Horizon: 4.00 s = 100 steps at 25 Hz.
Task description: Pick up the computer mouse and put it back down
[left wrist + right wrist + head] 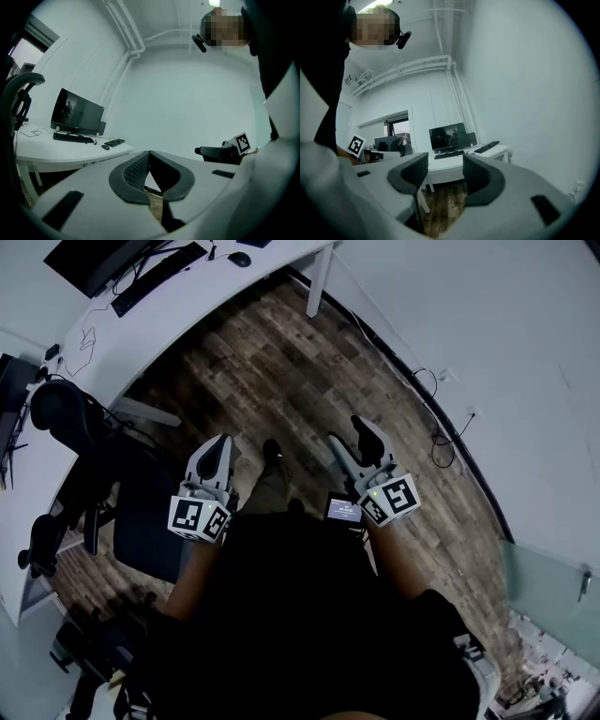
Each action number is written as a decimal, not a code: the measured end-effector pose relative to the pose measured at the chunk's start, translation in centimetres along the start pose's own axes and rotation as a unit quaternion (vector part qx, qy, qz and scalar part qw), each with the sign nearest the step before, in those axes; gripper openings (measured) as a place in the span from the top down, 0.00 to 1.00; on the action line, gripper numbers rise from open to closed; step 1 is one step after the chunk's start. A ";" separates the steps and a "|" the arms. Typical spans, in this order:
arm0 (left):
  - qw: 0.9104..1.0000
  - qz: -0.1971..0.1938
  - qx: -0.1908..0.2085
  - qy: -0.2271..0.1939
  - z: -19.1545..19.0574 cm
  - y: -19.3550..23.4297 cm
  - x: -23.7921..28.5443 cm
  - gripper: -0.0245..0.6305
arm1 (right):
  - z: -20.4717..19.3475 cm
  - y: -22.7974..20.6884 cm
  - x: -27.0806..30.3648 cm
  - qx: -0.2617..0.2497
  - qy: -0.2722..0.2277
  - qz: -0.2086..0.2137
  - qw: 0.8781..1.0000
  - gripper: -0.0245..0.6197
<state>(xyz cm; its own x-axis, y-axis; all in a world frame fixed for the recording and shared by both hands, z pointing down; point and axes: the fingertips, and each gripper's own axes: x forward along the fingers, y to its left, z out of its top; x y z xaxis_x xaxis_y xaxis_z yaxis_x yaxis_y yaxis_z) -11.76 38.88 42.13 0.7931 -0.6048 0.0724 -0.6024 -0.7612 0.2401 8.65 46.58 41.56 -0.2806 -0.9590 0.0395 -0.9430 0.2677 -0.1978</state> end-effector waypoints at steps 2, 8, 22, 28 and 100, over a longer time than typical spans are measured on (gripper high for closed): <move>1.000 0.005 -0.006 -0.003 0.4 2.0 1.7 0.97 | 0.0 -0.9 1.7 -0.001 0.005 -0.004 1.000 0.60; 0.999 -0.003 -0.034 -0.024 1.4 8.6 9.2 0.97 | 0.4 -4.8 9.1 -0.005 0.037 -0.010 0.999 0.60; 0.997 0.017 -0.045 -0.054 7.2 22.1 23.1 0.97 | 5.6 -10.3 31.2 0.021 0.026 0.043 0.998 0.60; 0.996 0.038 -0.060 -0.055 8.3 26.3 26.4 0.97 | 5.5 -12.1 36.7 0.024 0.026 0.057 0.998 0.60; 0.994 0.086 -0.061 0.035 3.0 53.1 52.5 0.97 | -16.4 -29.9 78.1 -0.099 0.354 0.079 0.927 0.47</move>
<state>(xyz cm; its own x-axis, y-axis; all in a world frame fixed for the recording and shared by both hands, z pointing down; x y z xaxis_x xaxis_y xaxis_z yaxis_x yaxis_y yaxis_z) -2.40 -33.94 55.77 0.6858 -0.7029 0.1887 -0.7181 -0.6112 0.3330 12.00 -34.83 66.65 -0.3989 -0.6241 0.6718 -0.8750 0.4783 -0.0752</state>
